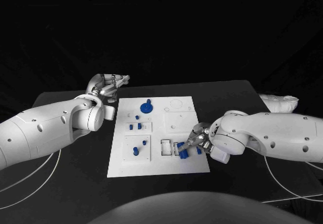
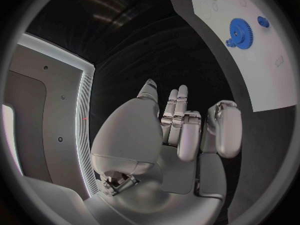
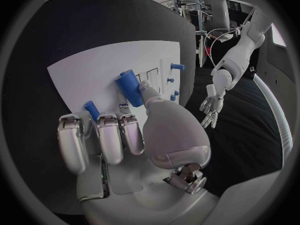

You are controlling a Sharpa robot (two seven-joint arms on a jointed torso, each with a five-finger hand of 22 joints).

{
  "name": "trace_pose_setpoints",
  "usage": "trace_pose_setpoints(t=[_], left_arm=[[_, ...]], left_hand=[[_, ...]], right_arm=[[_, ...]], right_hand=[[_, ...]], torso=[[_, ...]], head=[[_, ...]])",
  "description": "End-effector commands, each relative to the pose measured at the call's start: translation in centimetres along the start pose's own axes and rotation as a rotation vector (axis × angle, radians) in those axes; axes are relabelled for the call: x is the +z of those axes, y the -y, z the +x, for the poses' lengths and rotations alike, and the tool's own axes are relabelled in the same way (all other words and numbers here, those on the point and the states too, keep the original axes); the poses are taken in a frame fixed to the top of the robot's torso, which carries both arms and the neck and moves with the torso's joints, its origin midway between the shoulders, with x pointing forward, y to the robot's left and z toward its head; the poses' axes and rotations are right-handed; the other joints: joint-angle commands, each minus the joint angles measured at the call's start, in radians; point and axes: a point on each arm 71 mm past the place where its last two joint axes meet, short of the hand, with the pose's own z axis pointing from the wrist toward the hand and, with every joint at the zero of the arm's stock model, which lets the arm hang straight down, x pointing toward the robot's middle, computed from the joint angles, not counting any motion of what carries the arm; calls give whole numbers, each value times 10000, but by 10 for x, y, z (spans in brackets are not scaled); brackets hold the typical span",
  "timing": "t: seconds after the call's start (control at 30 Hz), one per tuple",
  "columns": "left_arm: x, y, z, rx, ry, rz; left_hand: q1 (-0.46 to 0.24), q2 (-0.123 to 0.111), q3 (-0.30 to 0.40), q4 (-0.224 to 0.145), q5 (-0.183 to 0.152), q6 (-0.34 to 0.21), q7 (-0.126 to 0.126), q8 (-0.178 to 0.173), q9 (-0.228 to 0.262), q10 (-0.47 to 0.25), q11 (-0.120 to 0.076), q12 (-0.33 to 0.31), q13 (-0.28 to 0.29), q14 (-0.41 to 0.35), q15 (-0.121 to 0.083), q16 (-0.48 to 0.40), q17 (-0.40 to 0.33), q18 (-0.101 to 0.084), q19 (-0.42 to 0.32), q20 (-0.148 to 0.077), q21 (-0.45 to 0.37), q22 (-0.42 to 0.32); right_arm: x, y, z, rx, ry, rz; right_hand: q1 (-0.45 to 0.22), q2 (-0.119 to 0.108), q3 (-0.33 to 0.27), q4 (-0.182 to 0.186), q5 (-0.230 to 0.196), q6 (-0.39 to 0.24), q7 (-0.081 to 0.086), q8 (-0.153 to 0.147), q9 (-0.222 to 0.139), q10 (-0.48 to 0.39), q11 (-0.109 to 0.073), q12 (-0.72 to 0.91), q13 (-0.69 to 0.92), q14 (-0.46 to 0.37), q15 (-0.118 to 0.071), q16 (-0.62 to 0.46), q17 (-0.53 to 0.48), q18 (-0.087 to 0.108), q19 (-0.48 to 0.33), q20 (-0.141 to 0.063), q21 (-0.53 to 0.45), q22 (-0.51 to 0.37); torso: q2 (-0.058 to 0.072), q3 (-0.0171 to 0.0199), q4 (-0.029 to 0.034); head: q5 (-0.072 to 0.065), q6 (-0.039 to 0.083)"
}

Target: Assemble the parts on the task board

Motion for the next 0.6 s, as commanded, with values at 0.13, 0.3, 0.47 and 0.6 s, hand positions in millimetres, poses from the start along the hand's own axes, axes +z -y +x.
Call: trace_pose_setpoints(t=[0.13, 0.3, 0.47, 0.6], left_arm=[[0, 1, 2, -49, -185, 88], [0, 1, 3, -50, -188, 86], [0, 1, 3, -51, -187, 85], [0, 1, 3, -48, -182, 85]], left_hand=[[12, 61, -48, 22, 47, -86, 8, -32, 12, -61, 26, 12, 1, 985, 39, 7, 2520, -38, 31, 29, -18, 2170], [12, 61, -48, 22, 47, -86, 8, -32, 12, -61, 26, 12, 1, 985, 39, 7, 2520, -38, 31, 29, -18, 2170], [12, 61, -48, 22, 47, -86, 8, -32, 12, -61, 26, 12, 1, 985, 39, 7, 2520, -38, 31, 29, -18, 2170], [12, 61, -48, 22, 47, -86, 8, -32, 12, -61, 26, 12, 1, 985, 39, 7, 2520, -38, 31, 29, -18, 2170]], right_arm=[[3, 4, 3, -183, -55, 225], [4, 3, 4, -197, -57, 206], [4, 3, 4, -209, -45, 202], [4, 2, 4, -158, 48, 134]], right_hand=[[-137, 3, -96, 15, 143, 56, 41, -59, -98, 1048, -26, 28, 2629, 1042, -14, 63, 2627, -142, 1047, -70, 46, 2633], [-243, -13, -139, 57, 209, 103, 31, -100, -103, 1048, -35, 28, 2629, 1042, -16, 63, 2627, -142, 1047, -70, 46, 2633], [-63, 175, 80, -85, 777, 291, -17, -160, -103, 1048, -71, 28, 2629, 1042, -59, 63, 2627, -142, 1047, -99, 46, 2633], [491, 753, 817, -377, 1693, 613, -145, -226, -130, 1048, -192, 28, 2629, 1042, -156, 63, 2627, -142, 1047, -187, 46, 2633]], torso=[[5, -1, -2], [8, -4, -3], [8, -4, 4], [5, -2, 4]], head=[[2, 0], [-8, 0], [-5, 0], [4, 0]])
